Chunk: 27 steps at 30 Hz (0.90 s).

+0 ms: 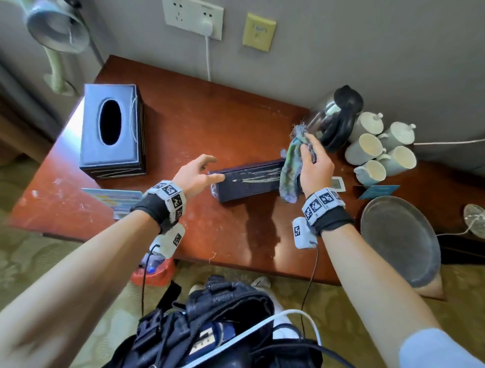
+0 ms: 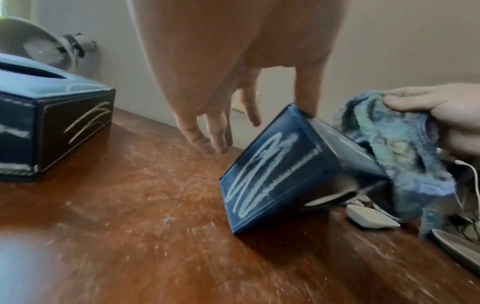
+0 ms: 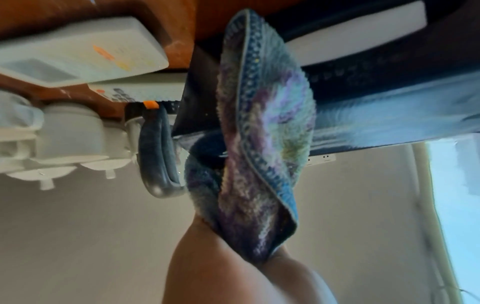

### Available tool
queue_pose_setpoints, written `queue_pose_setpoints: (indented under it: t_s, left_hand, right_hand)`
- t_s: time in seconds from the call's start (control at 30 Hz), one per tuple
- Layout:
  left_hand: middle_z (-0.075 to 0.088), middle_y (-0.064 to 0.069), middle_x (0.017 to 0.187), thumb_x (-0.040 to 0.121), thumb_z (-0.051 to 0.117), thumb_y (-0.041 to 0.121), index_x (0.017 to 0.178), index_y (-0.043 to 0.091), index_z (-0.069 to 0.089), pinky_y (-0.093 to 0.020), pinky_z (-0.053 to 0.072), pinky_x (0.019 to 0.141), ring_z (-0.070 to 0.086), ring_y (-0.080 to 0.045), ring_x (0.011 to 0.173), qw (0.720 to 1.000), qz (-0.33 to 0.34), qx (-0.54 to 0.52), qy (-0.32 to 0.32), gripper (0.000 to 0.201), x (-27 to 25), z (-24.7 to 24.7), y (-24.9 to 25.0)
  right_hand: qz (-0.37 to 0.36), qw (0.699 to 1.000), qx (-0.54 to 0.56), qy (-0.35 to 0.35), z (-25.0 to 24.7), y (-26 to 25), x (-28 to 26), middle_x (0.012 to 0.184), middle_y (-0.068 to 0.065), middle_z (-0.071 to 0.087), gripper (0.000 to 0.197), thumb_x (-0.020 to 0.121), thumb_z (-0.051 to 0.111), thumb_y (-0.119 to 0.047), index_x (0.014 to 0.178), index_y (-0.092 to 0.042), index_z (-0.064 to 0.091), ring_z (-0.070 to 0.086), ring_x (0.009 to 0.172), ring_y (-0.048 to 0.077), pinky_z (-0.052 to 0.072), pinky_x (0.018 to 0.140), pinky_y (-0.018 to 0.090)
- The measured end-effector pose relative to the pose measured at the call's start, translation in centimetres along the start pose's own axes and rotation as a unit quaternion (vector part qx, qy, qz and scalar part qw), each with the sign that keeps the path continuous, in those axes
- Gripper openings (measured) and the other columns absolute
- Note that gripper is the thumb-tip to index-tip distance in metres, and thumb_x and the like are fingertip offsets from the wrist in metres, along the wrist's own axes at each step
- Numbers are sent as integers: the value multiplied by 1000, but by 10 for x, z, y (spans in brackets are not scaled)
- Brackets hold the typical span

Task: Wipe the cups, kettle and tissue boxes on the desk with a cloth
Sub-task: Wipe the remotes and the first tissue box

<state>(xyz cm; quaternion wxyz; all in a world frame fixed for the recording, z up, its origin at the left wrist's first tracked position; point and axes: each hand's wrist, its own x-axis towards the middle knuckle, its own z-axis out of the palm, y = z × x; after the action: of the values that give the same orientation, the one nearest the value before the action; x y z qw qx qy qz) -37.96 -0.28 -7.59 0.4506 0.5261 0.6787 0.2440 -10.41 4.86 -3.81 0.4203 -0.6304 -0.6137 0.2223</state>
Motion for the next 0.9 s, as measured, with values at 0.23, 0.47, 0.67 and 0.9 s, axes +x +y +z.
queue_pose_setpoints:
  t_s: [0.23, 0.47, 0.67, 0.9]
  left_hand:
    - [38, -2, 146, 71, 84, 39, 147, 28, 24, -45, 47, 98, 57, -35, 117, 977, 28, 210, -30, 97, 7, 9, 17]
    - [59, -1, 129, 68, 81, 39, 136, 27, 36, -38, 51, 89, 63, -33, 103, 954, 54, 293, -36, 82, 13, 3, 24]
    - [60, 4, 124, 62, 81, 44, 130, 28, 39, -37, 53, 83, 65, -30, 97, 936, 87, 333, -68, 81, -8, 8, 21]
    - [60, 4, 125, 64, 80, 46, 128, 29, 40, -37, 52, 82, 65, -33, 97, 942, 84, 322, -46, 78, -21, 20, 15]
  right_hand:
    - [22, 995, -22, -98, 17, -11, 15, 138, -1, 58, 34, 102, 49, -18, 135, -17, 59, 51, 123, 7, 30, 98, 10]
    - [36, 997, -9, -67, -6, -17, 26, 137, -4, 59, 35, 101, 49, -21, 135, -20, 58, 52, 125, 8, 37, 107, 21]
    - [-5, 982, -124, -143, -11, -3, 15, 134, 0, 62, 33, 101, 52, -22, 133, -23, 61, 55, 124, 19, 35, 105, 24]
    - [-154, 959, -193, -141, 59, -1, -89, 131, 1, 64, 39, 94, 44, -32, 123, -24, 69, 57, 123, 34, 35, 111, 48]
